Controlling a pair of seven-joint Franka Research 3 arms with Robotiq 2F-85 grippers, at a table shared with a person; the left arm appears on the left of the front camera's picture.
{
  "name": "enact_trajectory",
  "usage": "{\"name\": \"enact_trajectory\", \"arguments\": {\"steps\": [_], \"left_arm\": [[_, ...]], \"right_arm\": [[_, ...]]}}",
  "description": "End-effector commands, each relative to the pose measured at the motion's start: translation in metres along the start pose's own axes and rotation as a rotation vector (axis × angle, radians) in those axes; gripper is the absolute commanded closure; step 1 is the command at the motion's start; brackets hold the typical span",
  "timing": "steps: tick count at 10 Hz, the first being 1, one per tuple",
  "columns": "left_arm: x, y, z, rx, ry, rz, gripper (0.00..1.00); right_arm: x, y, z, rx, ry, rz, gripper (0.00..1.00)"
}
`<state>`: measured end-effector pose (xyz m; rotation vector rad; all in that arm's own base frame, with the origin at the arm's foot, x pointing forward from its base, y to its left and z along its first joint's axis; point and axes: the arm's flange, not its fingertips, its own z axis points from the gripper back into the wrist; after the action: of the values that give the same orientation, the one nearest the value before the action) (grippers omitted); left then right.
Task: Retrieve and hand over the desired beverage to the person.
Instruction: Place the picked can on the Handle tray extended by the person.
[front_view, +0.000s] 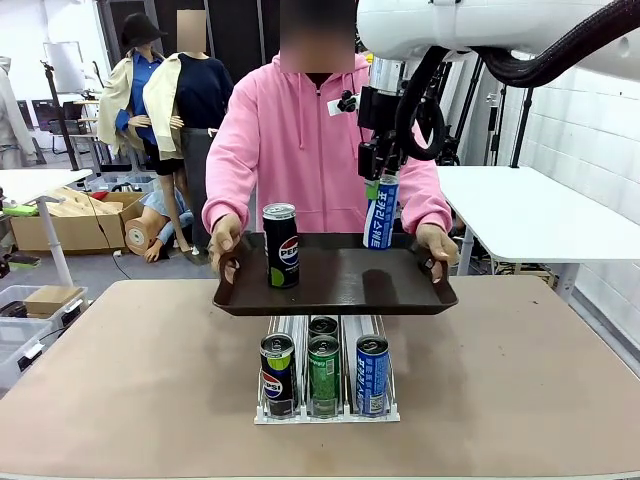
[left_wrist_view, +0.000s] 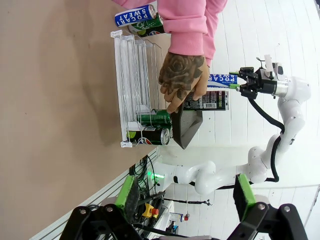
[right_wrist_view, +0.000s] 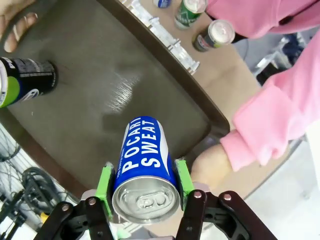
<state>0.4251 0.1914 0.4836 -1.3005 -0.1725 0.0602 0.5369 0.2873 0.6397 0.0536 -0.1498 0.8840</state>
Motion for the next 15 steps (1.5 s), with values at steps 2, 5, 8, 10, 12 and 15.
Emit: {"name": "enact_trajectory", "arguments": {"steps": [2, 5, 8, 10, 12, 15], "left_arm": [[-0.001, -0.002, 0.002, 0.0, -0.004, -0.004, 0.0], [-0.001, -0.002, 0.002, 0.0, -0.004, -0.004, 0.0], [-0.001, -0.002, 0.002, 0.0, -0.004, -0.004, 0.0], [-0.001, -0.002, 0.002, 0.0, -0.004, -0.004, 0.0], [-0.001, -0.002, 0.002, 0.0, -0.004, -0.004, 0.0], [-0.001, -0.002, 0.002, 0.0, -0.004, -0.004, 0.0]], "right_arm": [[-0.008, -0.003, 0.0, 0.028, -0.025, 0.032, 1.0], [-0.002, -0.013, -0.014, 0.062, -0.009, 0.049, 1.0], [0.002, -0.017, -0.024, 0.061, -0.004, 0.062, 1.0], [0.003, -0.018, -0.026, 0.067, -0.001, 0.066, 1.0], [0.005, -0.02, -0.029, 0.082, 0.008, 0.074, 0.97], [0.007, -0.023, -0.033, 0.093, 0.022, 0.063, 0.44]]}}
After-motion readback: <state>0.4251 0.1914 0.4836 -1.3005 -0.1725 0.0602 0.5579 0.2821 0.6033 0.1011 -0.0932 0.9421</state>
